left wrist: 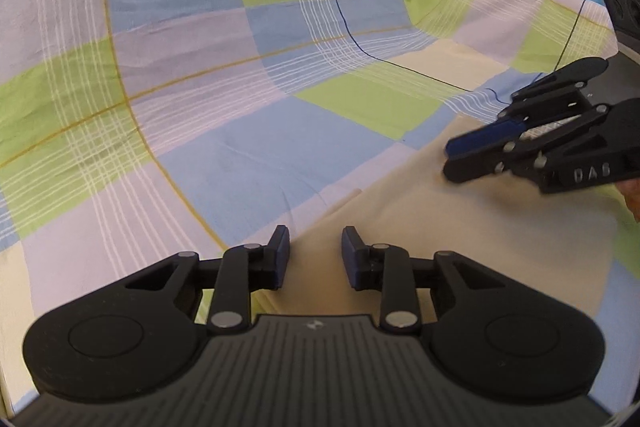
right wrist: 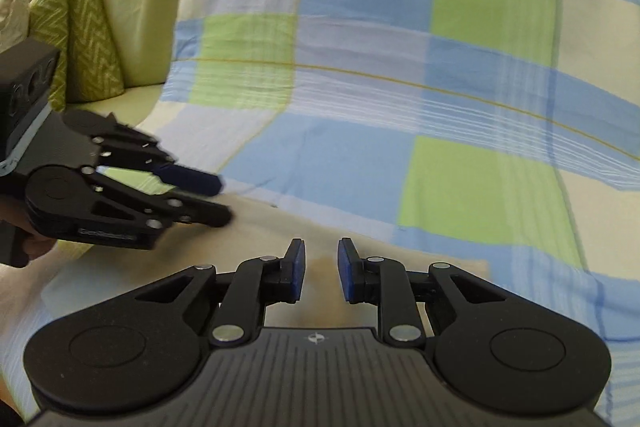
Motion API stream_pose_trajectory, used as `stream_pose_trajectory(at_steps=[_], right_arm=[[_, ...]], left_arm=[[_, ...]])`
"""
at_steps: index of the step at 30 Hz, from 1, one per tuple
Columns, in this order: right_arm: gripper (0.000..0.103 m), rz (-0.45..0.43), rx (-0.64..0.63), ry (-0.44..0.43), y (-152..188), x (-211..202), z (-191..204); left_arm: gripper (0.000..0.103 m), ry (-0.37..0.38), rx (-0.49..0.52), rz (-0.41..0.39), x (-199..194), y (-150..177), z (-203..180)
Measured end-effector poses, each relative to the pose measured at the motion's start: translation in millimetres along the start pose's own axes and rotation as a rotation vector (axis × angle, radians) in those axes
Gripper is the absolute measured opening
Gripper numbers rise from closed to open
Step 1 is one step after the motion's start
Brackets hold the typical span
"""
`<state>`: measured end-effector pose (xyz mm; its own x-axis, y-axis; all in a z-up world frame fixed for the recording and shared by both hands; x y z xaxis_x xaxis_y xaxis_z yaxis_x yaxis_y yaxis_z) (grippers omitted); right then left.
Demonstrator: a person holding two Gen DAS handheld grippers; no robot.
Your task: Fold clothes
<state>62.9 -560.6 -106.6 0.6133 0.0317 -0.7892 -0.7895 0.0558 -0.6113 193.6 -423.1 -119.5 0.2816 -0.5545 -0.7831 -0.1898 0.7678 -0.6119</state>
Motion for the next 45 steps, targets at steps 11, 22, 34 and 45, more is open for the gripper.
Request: stream_pose_trajectory(at_steps=[11,22,34,45], right_arm=[[0.023,0.000,0.169,0.210,12.2,-2.5,-64.3],[0.024,0.032,0.175,0.191,62.6,-39.4,-64.0],[0.024,0.038,0.005,-0.004,87.1,-73.2,35.3],[0.030,0.139,-0.045,0.128,127.8,-78.8,34.8]], left_arm=[[0.024,-0.005,0.007,-0.038,-25.0,1.8,2.8],[0.028,-0.004,0.064,-0.011,-29.4,28.4,-12.3],[0.024,-0.023,0.164,0.020,-84.4,79.9,-59.4],[0.026,-0.049,0.138,0.037,-100.5,99.2,-48.5]])
Point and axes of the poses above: each gripper's, at about its wrist camera, not at the fingertips, and x roughly the way its jaws point, z to its left, y to its underside, the point moved 6 cm from there along x, roughly the way its jaws point, and after that the axes turned 14 degrees about z, right-handed, at the moved point
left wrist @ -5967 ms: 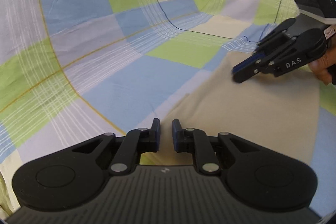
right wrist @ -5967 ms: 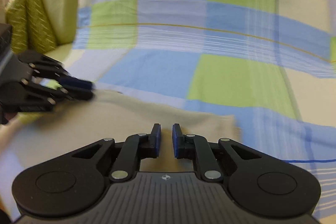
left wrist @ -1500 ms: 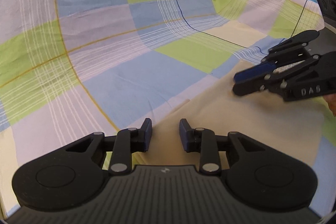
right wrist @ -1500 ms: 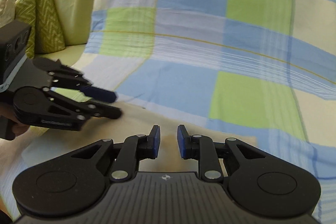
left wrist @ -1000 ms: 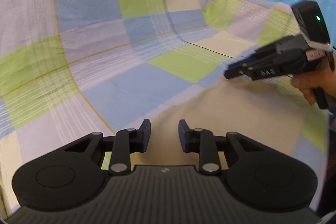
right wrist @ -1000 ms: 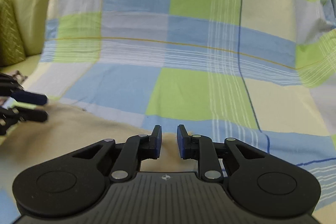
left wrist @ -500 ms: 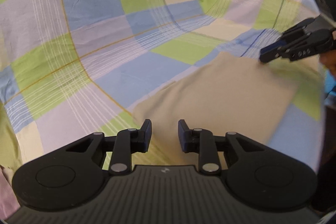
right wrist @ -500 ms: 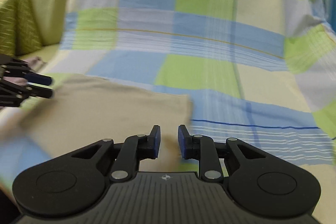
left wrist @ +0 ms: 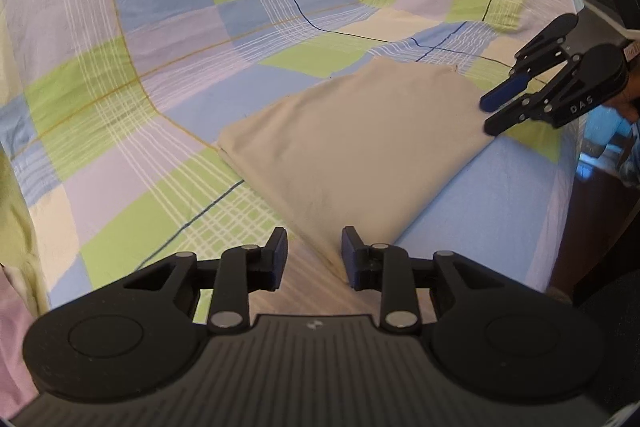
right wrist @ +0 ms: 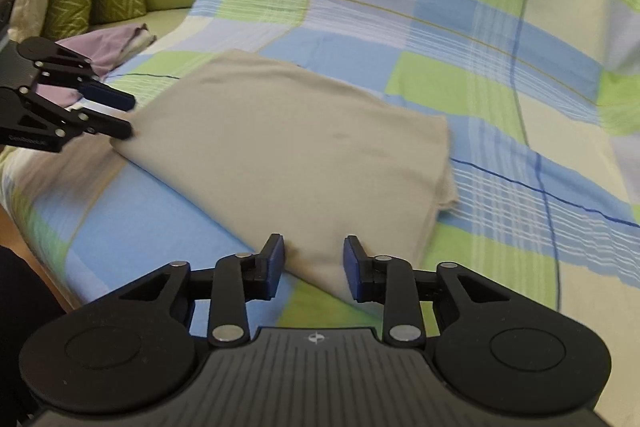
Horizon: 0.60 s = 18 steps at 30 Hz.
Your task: Fold clothes
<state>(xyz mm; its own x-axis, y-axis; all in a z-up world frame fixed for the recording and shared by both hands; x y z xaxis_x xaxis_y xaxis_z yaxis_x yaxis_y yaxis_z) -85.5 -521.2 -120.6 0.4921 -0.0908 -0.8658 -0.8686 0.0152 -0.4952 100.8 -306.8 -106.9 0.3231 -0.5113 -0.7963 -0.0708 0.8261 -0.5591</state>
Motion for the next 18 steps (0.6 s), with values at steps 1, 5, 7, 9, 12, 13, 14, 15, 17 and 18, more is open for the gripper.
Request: stream_pose_trajectory(at_steps=[1,5,7,9,12,13,14,15,17,18], right_arm=[[0.030,-0.011,-0.030,0.041,2.1,-4.3,4.2],[0.029,-0.074,-0.213,0.121,13.8,-17.7,39.8],[0.029,-0.073,-0.301,0.141,16.5,-15.2,59.0],[0.030,-0.062,-0.366,0.153,16.2,-8.9,73.7],[0.030,-0.051,-0.438,0.191,13.8,-0.3,84.6],[0.030,-0.049,-0.449,0.202,12.4,1.3,85.2],[0.030,-0.050,-0.442,0.199,10.9,1.7,83.9],[0.030,-0.053,-0.423,0.185,9.2,1.7,80.8],[0.032,-0.057,-0.384,0.163,6.6,0.3,74.1],[0.033,-0.058,-0.369,0.158,5.4,-0.1,71.8]], left_arm=[[0.026,-0.016,0.034,-0.012,-4.5,0.5,-5.4],[0.026,-0.081,0.217,-0.050,-15.4,4.0,-36.2],[0.028,-0.128,0.314,-0.043,-9.3,6.2,-52.1],[0.029,-0.175,0.413,-0.036,1.1,7.4,-67.3],[0.029,-0.289,0.596,-0.041,18.6,9.6,-88.6],[0.028,-0.312,0.631,-0.050,22.8,8.9,-93.1],[0.028,-0.322,0.648,-0.052,27.4,6.9,-95.4],[0.028,-0.324,0.654,-0.052,31.2,3.6,-96.3],[0.028,-0.312,0.652,-0.038,36.6,-4.5,-95.6],[0.027,-0.304,0.651,-0.030,38.1,-7.5,-95.2]])
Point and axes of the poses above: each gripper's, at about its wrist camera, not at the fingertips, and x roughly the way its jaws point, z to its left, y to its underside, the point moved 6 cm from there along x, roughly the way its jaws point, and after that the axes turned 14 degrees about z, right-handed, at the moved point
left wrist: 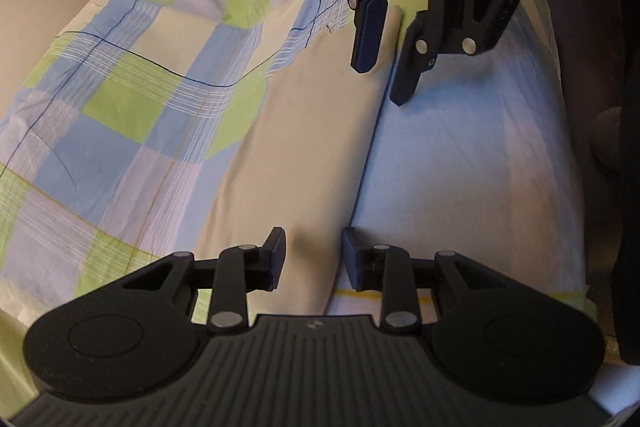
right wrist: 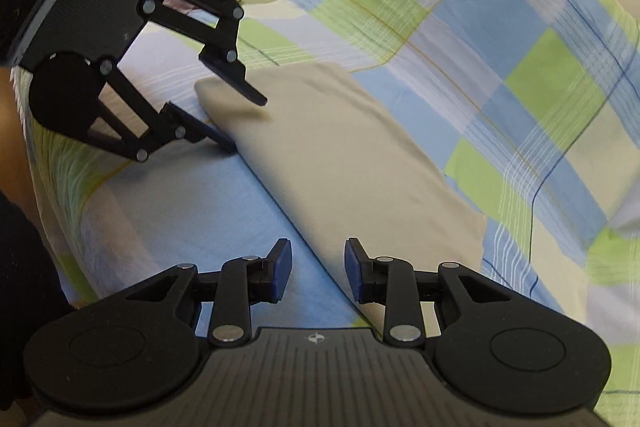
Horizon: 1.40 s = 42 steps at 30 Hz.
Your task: Fold clothes
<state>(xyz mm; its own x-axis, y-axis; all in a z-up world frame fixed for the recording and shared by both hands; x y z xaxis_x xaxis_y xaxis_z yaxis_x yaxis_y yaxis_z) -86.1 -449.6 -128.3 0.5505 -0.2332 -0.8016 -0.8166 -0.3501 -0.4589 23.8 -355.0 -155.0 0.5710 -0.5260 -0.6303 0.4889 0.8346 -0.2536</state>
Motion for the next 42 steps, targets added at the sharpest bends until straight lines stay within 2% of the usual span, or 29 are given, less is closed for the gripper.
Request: stream_pose_trajectory(at_steps=[4,9,13,16,21,27,32,35,38,42], right_arm=[[0.034,-0.005,0.015,-0.004,-4.4,-0.1,-2.2],[0.036,-0.018,-0.042,-0.021,-14.8,2.7,11.9],[0.040,-0.027,-0.100,-0.008,-17.5,6.1,22.6],[0.045,-0.036,-0.099,-0.001,-18.2,10.4,23.2],[0.047,-0.066,-0.113,0.018,-24.8,18.3,23.2],[0.047,-0.112,-0.188,0.076,-38.2,25.4,36.2],[0.045,-0.115,-0.250,0.127,-43.0,28.1,39.9],[0.045,-0.084,-0.301,0.204,-35.6,28.4,33.5],[0.045,-0.033,-0.274,0.265,-20.2,29.0,15.7],[0.046,0.002,-0.220,0.280,-6.9,29.4,-0.7]], left_arm=[[0.028,0.019,0.032,0.022,3.6,-6.2,2.5],[0.028,0.032,0.042,0.031,2.3,-5.9,3.4],[0.028,0.037,0.044,0.033,2.9,-7.5,4.3],[0.028,0.041,0.047,0.031,3.8,-8.0,5.3],[0.028,0.037,0.051,0.025,4.8,-8.8,4.4],[0.028,0.059,0.010,0.013,5.8,-8.4,8.4],[0.028,0.084,-0.044,0.000,5.6,-6.6,13.3],[0.028,0.068,-0.017,0.002,3.9,-4.1,13.6],[0.029,0.041,0.012,0.015,2.8,2.9,14.1],[0.029,0.042,0.003,0.021,3.5,6.2,16.1]])
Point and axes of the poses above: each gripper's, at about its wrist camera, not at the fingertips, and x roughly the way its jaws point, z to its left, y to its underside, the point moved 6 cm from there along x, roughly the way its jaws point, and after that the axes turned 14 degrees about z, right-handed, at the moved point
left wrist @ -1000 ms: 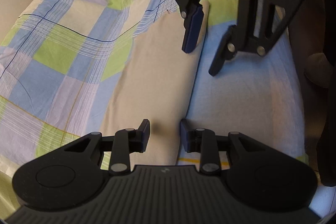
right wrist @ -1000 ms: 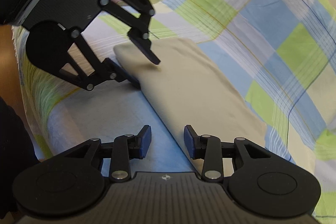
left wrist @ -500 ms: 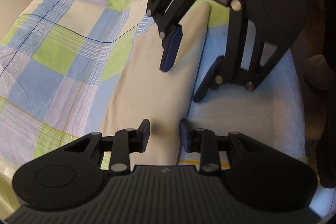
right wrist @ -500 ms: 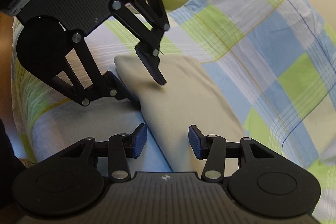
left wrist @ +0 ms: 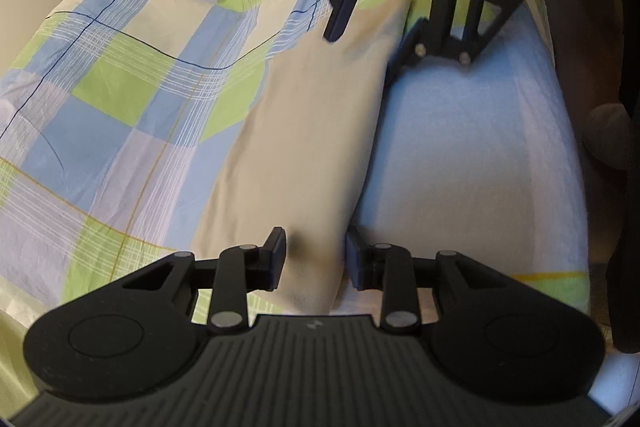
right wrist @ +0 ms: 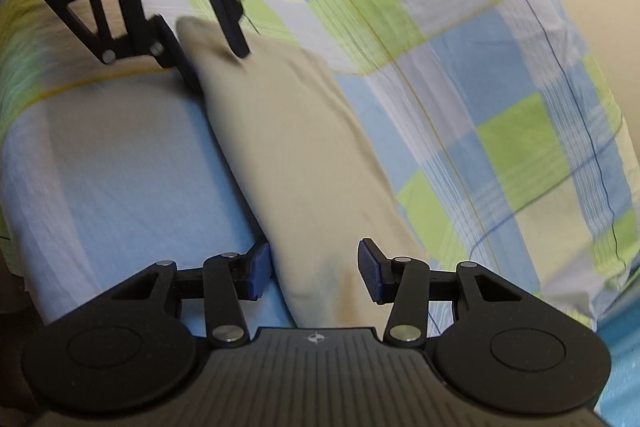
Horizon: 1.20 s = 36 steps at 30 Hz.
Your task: Fold clothes
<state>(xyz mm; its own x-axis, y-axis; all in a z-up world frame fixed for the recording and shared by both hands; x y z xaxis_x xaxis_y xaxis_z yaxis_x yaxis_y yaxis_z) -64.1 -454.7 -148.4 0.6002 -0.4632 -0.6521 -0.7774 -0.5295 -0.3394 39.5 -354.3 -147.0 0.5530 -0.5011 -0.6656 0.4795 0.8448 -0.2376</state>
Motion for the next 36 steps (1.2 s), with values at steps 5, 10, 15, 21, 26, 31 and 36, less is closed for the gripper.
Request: stream_pose_trajectory(at_steps=[5,10,15,21,26,31,36], right_arm=[[0.048,0.010,-0.003,0.005,-4.5,3.0,1.9],[0.048,0.013,0.016,-0.002,-2.6,1.7,2.2],[0.048,0.013,0.021,0.000,-3.7,1.8,3.3],[0.048,0.009,0.043,-0.012,-0.9,0.8,2.9],[0.048,0.008,0.044,-0.011,-2.5,1.3,2.0],[0.048,0.008,0.045,-0.010,-2.4,-0.2,3.5],[0.048,0.006,0.042,-0.006,-3.8,-0.5,4.8]], left_arm=[[0.028,-0.011,0.014,0.011,1.5,-4.9,-0.6],[0.028,-0.011,0.022,0.014,1.3,-5.3,-0.4],[0.028,-0.013,0.026,0.016,0.2,-4.8,-0.1],[0.028,-0.013,0.028,0.016,0.5,-5.3,0.8],[0.027,-0.013,0.032,0.012,0.2,-4.6,0.6],[0.027,-0.015,0.034,0.010,0.3,-4.5,-0.6],[0.027,-0.018,0.035,0.007,0.0,-5.2,-0.7]])
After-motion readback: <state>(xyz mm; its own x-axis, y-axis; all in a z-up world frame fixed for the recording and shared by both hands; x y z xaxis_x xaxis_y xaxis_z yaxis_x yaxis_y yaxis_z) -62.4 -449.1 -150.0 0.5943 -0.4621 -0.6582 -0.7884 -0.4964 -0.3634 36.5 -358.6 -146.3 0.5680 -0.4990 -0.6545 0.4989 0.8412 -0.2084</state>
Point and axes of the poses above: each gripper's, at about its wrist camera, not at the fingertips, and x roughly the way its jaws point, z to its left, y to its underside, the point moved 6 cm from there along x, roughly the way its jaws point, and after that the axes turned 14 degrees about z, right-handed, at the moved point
